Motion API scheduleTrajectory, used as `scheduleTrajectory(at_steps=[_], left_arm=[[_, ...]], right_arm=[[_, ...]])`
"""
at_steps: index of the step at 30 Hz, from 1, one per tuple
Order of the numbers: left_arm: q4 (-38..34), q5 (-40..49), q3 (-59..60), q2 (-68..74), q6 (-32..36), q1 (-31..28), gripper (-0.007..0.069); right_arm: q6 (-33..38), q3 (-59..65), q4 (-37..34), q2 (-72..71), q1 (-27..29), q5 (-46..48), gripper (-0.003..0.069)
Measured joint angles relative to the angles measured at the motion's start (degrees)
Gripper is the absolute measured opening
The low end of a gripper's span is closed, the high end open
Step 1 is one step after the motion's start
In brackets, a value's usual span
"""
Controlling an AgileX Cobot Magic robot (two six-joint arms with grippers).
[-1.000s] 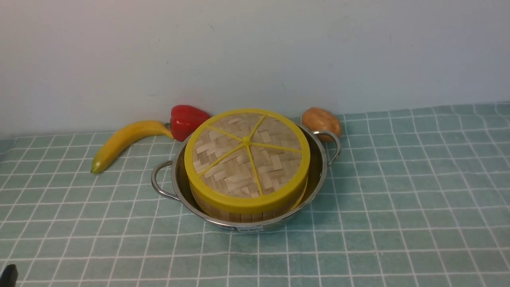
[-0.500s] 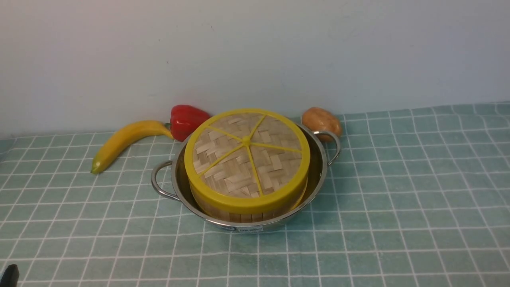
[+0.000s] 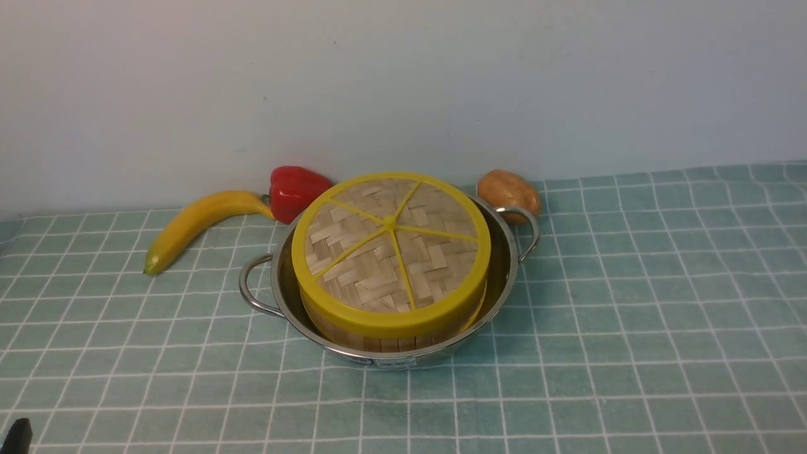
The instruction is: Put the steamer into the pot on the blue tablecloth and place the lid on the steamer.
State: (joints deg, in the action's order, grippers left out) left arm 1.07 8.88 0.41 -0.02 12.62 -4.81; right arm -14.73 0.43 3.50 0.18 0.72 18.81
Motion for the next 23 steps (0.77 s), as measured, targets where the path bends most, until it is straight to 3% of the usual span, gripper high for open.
scheduleTrajectory(at_steps=[23], left_arm=[[0.0, 0.0, 0.0, 0.0, 0.0, 0.0, 0.0243]], right_arm=[[0.0, 0.1, -0.2, 0.0, 0.0, 0.0, 0.0247]])
